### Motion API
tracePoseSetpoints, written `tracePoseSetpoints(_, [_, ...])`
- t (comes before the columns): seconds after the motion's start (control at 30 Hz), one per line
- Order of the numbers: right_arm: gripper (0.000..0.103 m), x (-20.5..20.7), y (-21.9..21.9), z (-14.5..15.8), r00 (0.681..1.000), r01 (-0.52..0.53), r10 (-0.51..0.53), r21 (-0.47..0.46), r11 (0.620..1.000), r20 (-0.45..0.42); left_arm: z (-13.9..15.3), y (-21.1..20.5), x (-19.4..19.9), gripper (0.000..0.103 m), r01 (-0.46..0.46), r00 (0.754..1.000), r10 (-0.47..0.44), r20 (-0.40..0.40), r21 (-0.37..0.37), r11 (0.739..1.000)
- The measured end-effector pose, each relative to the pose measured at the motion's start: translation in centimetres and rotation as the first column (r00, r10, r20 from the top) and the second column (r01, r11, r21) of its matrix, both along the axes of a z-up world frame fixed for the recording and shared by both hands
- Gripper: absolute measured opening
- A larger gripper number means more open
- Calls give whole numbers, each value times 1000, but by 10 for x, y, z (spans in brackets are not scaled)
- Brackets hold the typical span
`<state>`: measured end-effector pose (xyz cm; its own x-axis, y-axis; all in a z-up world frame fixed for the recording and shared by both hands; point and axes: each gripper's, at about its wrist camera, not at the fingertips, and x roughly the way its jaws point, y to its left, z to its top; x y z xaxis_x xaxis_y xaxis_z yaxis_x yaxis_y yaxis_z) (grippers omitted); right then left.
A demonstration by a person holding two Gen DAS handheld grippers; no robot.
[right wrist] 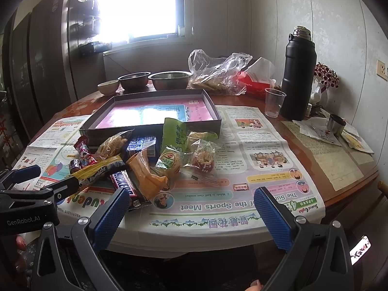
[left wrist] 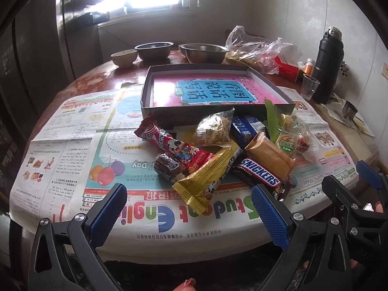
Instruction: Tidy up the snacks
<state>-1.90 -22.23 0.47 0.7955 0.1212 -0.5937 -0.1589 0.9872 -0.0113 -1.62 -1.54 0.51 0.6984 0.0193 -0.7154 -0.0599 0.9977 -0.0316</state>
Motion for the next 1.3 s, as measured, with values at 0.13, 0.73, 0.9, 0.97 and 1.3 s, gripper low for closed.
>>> tracePoseSetpoints(0.13, [103,0,0,0,1000,1,-1,1,1000,-2,-1,0,0,102,4,1000,-4,1,4,1000])
tracePoseSetpoints(0.73, [103,0,0,-2,1000,1,-1,1,1000,-6,0,-2,-1,102,6,1000,-6,-2,13,1000])
tracePoseSetpoints(0.9, [103,1,0,-2,1000,0,0,2,1000,-5,0,-2,-1,102,7,1000,-7,2,16,1000])
tracePoseSetpoints(0.97, [103,1,-1,-3,1000,-1,1,2,1000,-5,0,-1,-1,102,6,1000,-6,1,16,1000])
tracePoseSetpoints(1.3, [103,5,2,-5,1000,-4,4,-2,1000,-11,-4,1,3,102,4,1000,-4,-10,10,1000])
